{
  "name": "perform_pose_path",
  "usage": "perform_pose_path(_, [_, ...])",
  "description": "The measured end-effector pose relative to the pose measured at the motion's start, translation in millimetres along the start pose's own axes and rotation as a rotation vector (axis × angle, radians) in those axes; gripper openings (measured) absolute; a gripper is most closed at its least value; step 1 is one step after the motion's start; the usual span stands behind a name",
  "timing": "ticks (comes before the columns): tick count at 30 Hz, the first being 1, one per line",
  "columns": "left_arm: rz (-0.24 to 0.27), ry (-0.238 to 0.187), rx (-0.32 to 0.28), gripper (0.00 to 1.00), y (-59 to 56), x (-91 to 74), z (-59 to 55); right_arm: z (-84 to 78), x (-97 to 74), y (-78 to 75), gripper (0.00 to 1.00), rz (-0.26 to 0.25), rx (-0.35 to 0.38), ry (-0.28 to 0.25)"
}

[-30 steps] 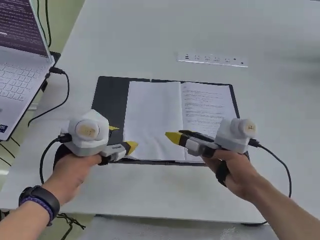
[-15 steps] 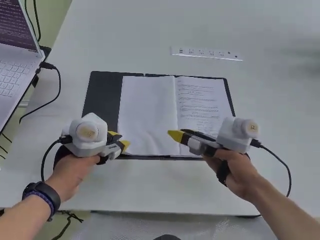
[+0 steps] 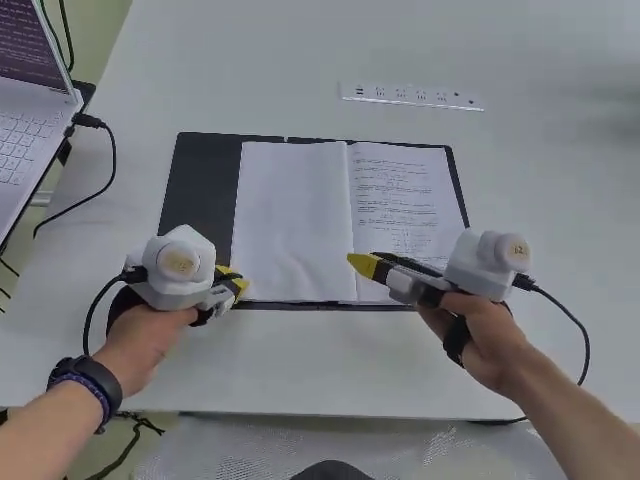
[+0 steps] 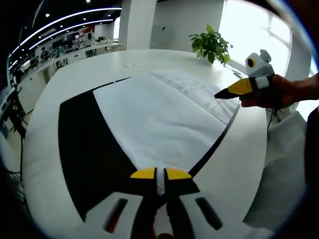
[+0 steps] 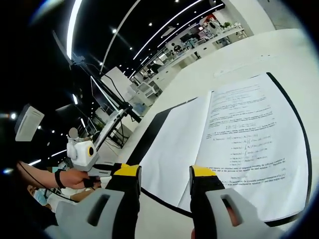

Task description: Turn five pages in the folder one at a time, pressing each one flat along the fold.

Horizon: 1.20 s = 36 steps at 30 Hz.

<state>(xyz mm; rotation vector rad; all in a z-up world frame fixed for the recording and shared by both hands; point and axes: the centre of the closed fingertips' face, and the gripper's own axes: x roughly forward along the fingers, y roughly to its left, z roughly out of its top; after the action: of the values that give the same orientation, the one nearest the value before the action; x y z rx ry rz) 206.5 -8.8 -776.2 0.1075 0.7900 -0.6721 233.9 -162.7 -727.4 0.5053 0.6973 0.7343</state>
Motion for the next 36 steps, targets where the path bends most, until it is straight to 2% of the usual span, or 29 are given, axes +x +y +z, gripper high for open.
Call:
perform_pose_path(4, [0.008,0.015,0.008,0.0,-0.6,0.1,-4.8,3.9,1.1,0.3,0.36,0.009,-0.015,0.003])
perform_pose_path(8, [0.014,0.008,0.008,0.0,2.2,1.5,-5.2,8.1,5.2,-0.7,0.3,0.023,-0.028,0.003])
perform_pose_path(15, [0.026,0.008,0.009,0.0,3.0,1.3,-5.3,11.7,22.9,1.8,0.27,0.057,-0.085,0.044])
perform_pose_path(22, [0.03,0.008,0.008,0.0,6.3,3.6,-6.8,16.0,42.5,-1.9,0.25,0.073,-0.101,0.063])
perform_pose_path(36, [0.04,0.007,-0.002,0.0,9.1,5.6,-8.3,35.3,71.3,-27.8,0.11,0.06,-0.01,-0.004])
